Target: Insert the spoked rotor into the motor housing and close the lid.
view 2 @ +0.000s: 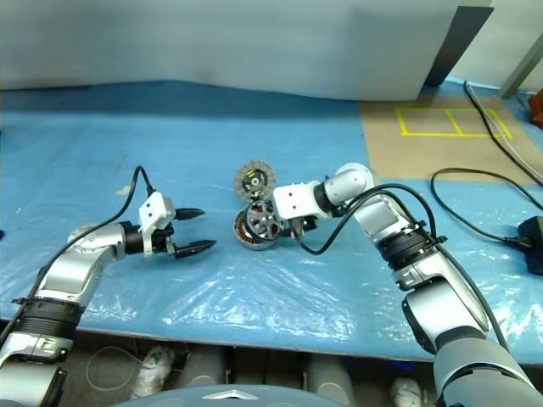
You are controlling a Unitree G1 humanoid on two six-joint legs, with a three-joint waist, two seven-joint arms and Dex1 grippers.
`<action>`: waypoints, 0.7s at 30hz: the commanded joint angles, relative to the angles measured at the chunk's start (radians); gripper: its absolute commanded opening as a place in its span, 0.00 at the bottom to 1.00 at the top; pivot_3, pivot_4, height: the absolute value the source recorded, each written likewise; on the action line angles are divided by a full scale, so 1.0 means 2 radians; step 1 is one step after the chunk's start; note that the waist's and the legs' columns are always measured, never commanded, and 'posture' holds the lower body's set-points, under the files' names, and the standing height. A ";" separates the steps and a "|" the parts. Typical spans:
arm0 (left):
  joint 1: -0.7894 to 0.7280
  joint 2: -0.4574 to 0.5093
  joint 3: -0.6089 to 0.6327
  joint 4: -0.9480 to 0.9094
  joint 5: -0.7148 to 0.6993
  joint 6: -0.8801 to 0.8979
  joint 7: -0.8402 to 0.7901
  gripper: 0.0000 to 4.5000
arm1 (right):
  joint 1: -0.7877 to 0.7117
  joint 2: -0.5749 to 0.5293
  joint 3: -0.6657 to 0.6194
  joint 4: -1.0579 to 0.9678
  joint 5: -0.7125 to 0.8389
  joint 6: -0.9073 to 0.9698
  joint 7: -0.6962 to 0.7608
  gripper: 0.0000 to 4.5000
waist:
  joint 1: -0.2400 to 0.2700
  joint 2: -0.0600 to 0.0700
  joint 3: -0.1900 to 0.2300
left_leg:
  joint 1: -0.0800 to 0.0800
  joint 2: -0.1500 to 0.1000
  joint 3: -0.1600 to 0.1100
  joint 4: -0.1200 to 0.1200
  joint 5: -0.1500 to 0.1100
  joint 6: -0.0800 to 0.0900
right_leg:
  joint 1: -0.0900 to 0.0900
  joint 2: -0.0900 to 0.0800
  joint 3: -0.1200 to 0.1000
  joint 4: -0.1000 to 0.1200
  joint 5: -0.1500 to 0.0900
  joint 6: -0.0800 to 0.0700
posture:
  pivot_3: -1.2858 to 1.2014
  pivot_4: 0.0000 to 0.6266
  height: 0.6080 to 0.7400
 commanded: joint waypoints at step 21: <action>-0.004 0.000 0.004 -0.003 0.002 -0.010 0.003 1.00 | -0.034 0.028 -0.079 -0.118 0.146 0.207 0.017 0.22 | 0.000 0.000 0.000 | -0.001 0.000 0.000 -0.001 0.000 0.000 | -0.001 0.000 0.000 0.000 0.001 0.002 | 0.52 0.24 1.00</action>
